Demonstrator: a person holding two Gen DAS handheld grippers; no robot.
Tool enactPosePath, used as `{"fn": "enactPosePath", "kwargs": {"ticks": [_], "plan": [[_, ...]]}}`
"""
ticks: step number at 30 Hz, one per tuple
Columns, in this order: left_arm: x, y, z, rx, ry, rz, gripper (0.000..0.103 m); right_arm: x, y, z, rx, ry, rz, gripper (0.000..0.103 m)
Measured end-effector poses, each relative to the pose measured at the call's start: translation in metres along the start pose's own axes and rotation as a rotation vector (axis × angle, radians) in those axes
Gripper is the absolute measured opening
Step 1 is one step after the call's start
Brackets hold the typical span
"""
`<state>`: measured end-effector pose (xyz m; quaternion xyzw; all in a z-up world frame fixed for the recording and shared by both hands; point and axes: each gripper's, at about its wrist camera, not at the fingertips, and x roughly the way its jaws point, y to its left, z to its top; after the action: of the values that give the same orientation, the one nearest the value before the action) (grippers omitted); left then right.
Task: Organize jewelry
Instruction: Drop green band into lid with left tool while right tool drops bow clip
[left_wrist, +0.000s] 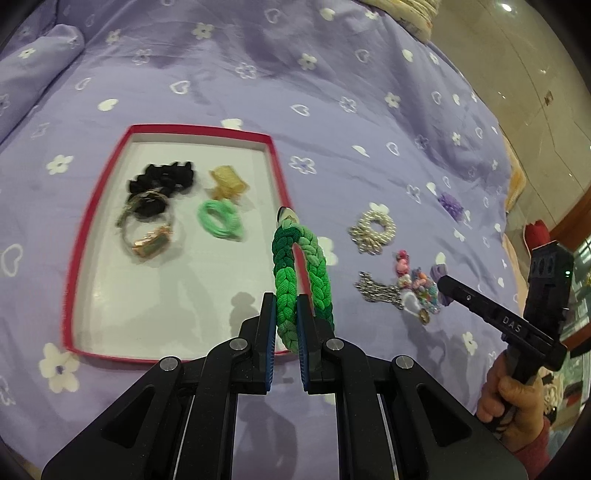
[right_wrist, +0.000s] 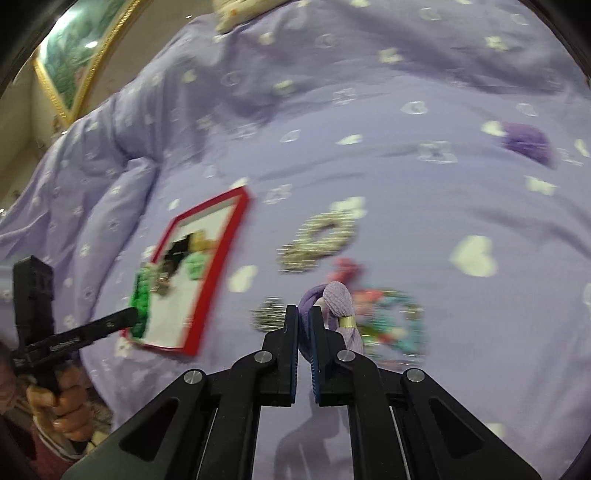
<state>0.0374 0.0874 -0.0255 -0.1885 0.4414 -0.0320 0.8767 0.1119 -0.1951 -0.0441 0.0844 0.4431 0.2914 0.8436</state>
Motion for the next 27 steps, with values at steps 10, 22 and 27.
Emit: {"fn": "enactPosePath", "kwargs": {"ticks": [10, 22, 27], "plan": [[-0.013, 0.053, -0.006, -0.095, -0.011, 0.057, 0.009, 0.049, 0.092, 0.005, -0.133, 0.068, 0.158, 0.008], [-0.007, 0.098, -0.006, -0.188, 0.000, 0.099, 0.009, 0.102, 0.140, 0.004, -0.200, 0.153, 0.196, 0.010], [0.002, 0.109, 0.001, -0.204, 0.009, 0.125, 0.009, 0.121, 0.149, 0.006, -0.224, 0.178, 0.186, 0.010]]}}
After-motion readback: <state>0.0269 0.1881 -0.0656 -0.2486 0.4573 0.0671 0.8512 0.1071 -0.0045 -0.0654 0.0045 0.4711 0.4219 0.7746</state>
